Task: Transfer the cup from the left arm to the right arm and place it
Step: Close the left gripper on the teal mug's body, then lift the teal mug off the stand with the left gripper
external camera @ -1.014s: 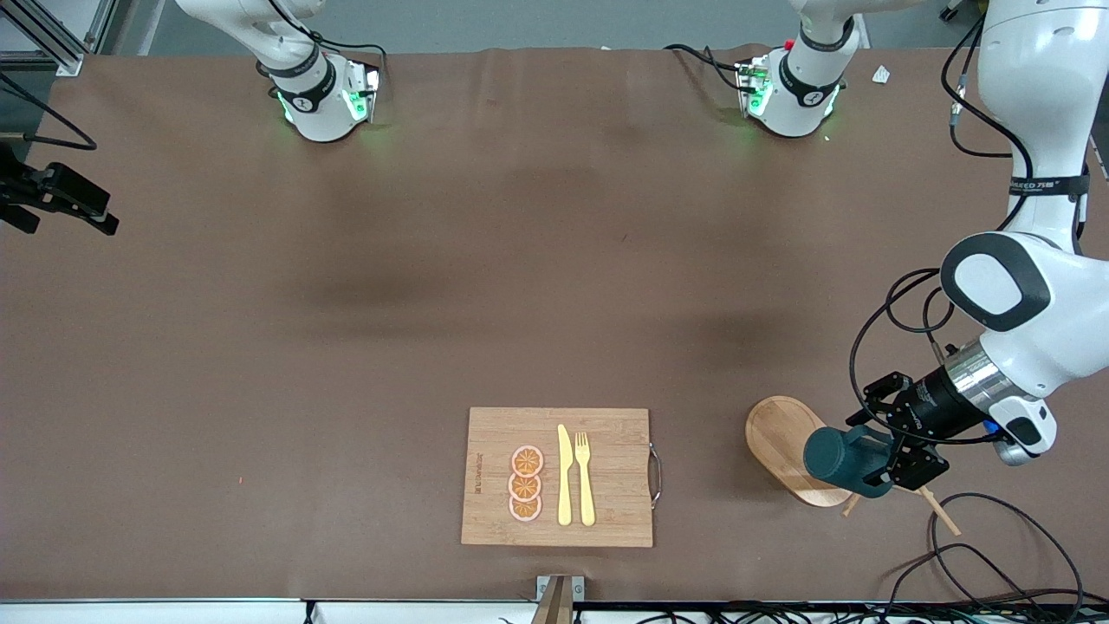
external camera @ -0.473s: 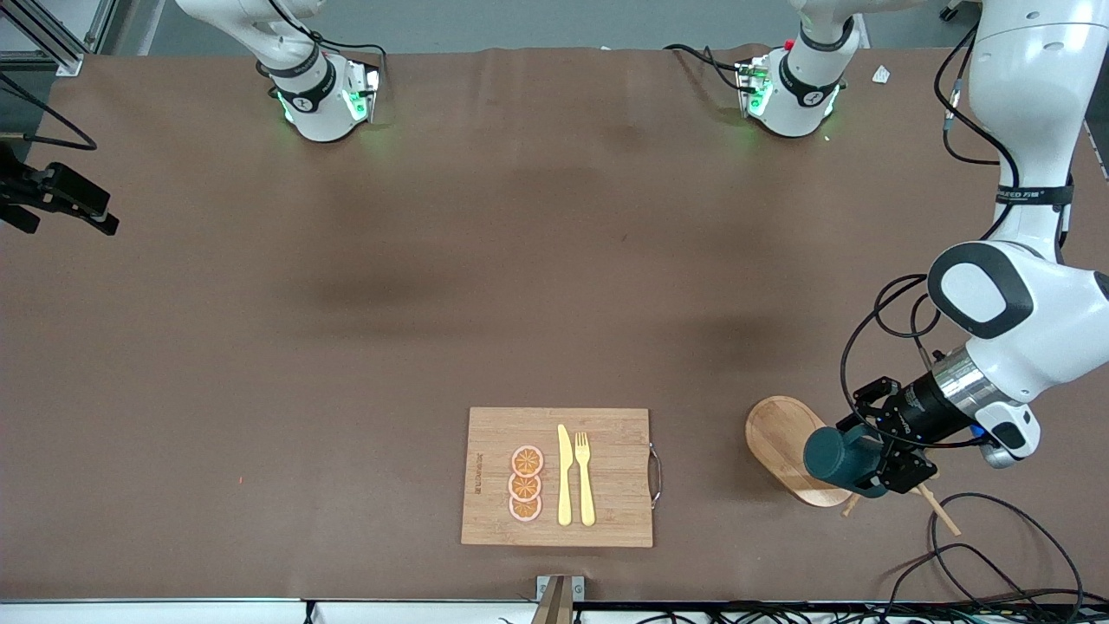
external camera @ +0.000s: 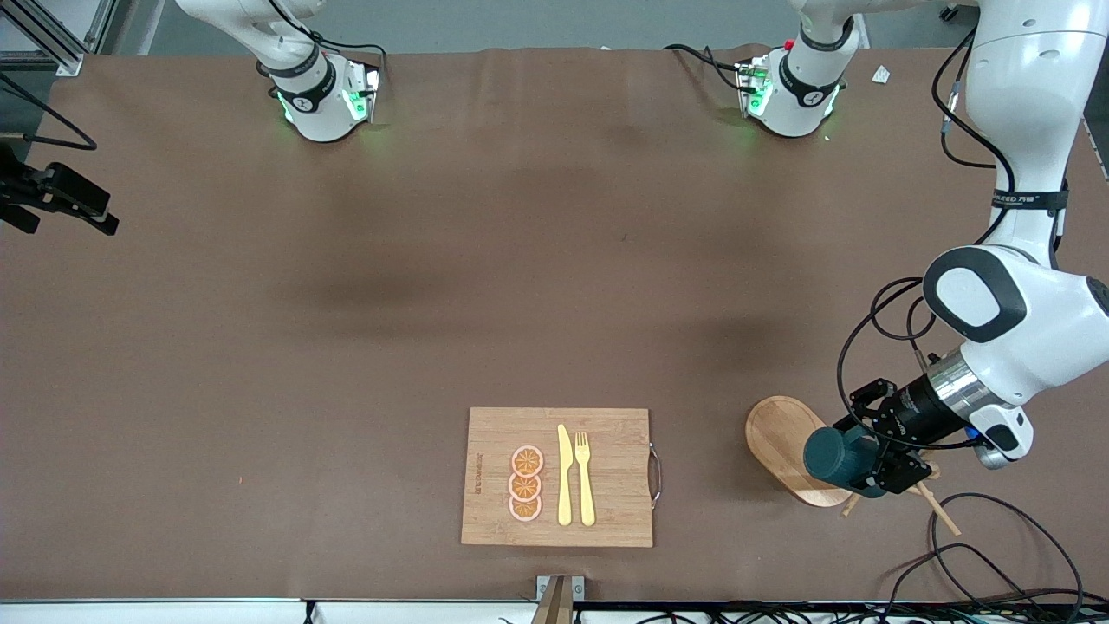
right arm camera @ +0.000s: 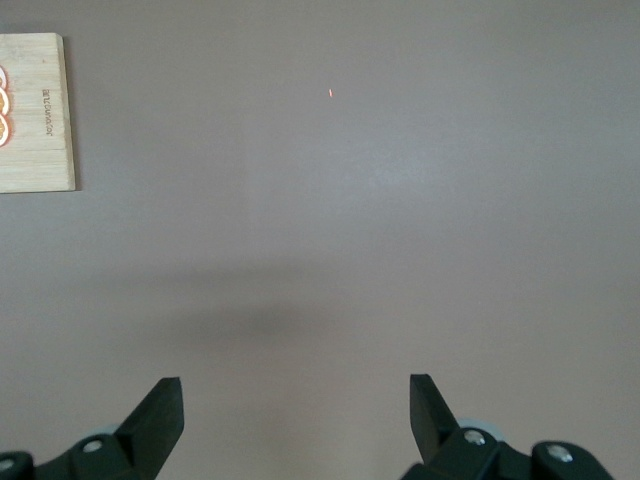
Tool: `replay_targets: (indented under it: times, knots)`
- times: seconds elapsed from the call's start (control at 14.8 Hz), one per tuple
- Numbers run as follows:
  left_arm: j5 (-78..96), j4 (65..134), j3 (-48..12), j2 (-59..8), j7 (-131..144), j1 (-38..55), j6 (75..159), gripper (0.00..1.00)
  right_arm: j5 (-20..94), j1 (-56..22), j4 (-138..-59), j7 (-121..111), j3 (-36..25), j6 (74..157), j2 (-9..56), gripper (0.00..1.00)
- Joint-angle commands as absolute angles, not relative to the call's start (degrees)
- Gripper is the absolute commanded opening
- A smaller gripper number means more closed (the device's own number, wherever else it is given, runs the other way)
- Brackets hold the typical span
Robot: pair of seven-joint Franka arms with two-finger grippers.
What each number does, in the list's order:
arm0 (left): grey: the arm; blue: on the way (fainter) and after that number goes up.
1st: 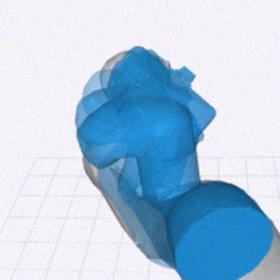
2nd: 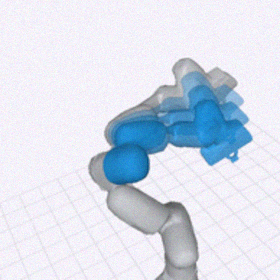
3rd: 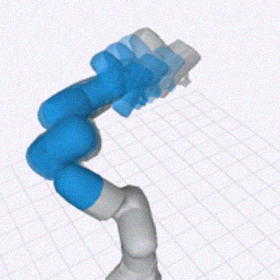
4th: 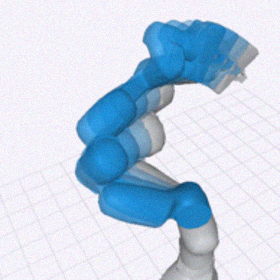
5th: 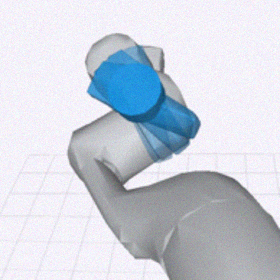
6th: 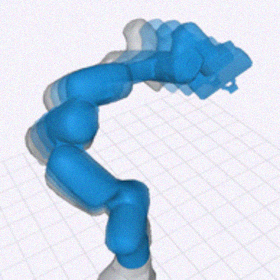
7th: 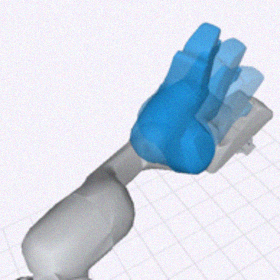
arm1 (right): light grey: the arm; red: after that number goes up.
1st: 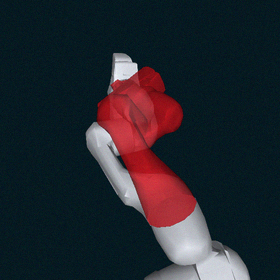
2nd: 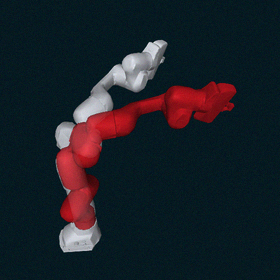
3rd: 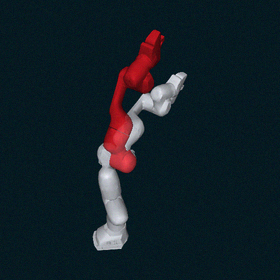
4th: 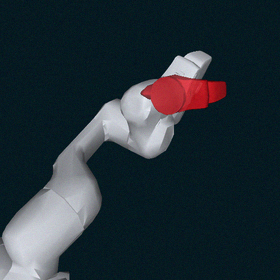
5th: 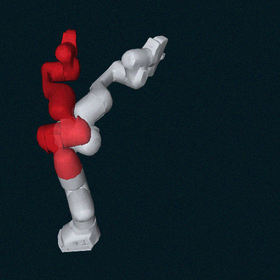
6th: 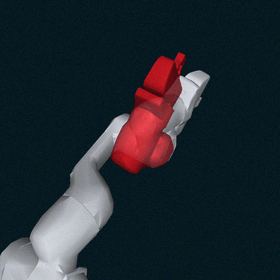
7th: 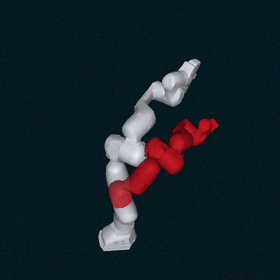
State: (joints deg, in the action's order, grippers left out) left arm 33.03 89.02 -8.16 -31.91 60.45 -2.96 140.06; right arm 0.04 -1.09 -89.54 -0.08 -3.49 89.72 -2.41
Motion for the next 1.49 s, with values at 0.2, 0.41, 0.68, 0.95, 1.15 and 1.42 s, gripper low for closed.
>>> replay_targets:
  times: [0.2, 0.41, 0.68, 0.95, 1.15, 1.42]
  knots:
    - [33.6, 88.2, -8.4, -31.9, 59.7, -3.3, 140.5, 0.73, 0.1, -0.9, -90.3, 0.3, -3.2, 90.1, -3.0, 1.00]
    - [33.4, 88.2, -8.6, -31.6, 59.9, -3.2, 140.0, 0.73, 0.1, -0.9, -90.2, 0.3, -3.2, 90.1, -3.0, 1.00]
    - [33.4, 88.2, -8.6, -30.0, 60.2, -2.9, 137.5, 0.74, 0.1, -1.0, -90.3, 0.4, -3.2, 90.1, -2.9, 1.00]
    - [32.7, 88.3, -8.5, -27.8, 60.3, -2.2, 133.9, 0.74, 0.1, -1.0, -90.4, 0.4, -3.2, 90.1, -2.9, 1.00]
    - [25.6, 88.2, -8.6, -25.8, 60.7, 0.4, 131.7, 0.74, 0.0, -1.0, -90.4, 0.3, -3.2, 90.1, -2.9, 1.00]
    - [22.6, 87.9, -8.6, -24.0, 66.7, 6.0, 131.0, 0.74, 0.0, -1.0, -90.4, 0.3, -3.2, 90.2, -2.9, 1.00]
